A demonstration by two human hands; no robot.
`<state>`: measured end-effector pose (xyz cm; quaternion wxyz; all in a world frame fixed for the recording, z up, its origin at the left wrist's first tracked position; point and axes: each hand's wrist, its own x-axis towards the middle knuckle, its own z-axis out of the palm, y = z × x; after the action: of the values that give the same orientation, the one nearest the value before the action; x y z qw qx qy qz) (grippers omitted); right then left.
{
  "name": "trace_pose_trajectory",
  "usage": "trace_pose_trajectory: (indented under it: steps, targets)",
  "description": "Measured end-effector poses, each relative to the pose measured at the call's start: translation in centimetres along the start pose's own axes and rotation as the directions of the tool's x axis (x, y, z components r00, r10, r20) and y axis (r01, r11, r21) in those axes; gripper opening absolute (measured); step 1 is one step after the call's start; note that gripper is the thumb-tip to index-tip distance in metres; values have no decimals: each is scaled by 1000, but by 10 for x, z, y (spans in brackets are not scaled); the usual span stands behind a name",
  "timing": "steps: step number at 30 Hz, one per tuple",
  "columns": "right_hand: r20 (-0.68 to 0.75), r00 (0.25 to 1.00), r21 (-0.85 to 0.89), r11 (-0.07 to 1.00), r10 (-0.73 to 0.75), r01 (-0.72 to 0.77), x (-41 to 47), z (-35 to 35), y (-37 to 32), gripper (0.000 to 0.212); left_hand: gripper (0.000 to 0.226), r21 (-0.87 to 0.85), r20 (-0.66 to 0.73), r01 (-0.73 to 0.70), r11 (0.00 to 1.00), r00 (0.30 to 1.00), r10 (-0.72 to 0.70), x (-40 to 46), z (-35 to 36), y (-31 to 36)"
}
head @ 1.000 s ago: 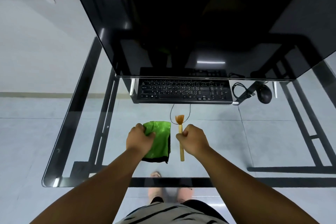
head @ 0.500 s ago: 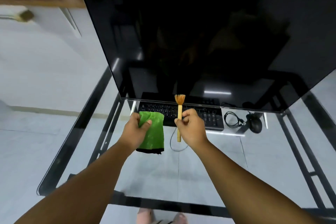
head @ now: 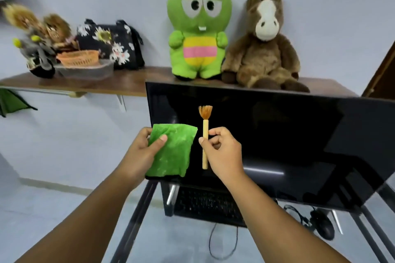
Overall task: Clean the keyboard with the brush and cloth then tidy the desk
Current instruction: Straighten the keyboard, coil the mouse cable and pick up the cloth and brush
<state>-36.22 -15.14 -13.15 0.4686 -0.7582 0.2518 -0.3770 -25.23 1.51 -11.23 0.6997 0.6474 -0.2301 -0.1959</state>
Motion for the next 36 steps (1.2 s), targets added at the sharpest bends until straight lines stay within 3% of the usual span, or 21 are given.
trace_pose_trajectory:
  steps: [5, 13, 19, 23, 26, 28, 31, 36]
  targets:
    - [-70, 992, 65, 992, -102, 107, 47, 37, -67, 18, 9, -109, -29, -90, 990, 996, 88, 50, -53, 67]
    - [-175, 958, -1, 973, -226, 230, 142, 96, -161, 22, 26, -118, -59, -178, 977, 983, 172, 153, -119, 144]
    - [-77, 991, -298, 951, -113, 85, 200, 146, -177, 23, 36, -49, -25, -59, 997, 998, 58, 232, -135, 142]
    - [18, 999, -524, 851, 40, -25, 221, 174, -161, 21, 51, 1, 76, 67, 998, 995, -67, 269, -139, 122]
    - [44, 991, -626, 776, 130, -74, 233, 185, -148, 22, 58, 20, 74, 117, 993, 990, -118, 286, -138, 108]
    - [73, 977, -673, 732, 202, -102, 239, 191, -144, 19, 66, 101, 61, 133, 986, 988, -139, 298, -141, 100]
    - [99, 952, -714, 687, 289, -134, 246, 198, -141, 13, 74, 361, 0, 83, 929, 996, -89, 308, -143, 95]
    - [136, 929, -772, 625, 343, -118, 251, 207, -139, 12, 76, 744, -17, -18, 668, 999, 46, 307, -136, 101]
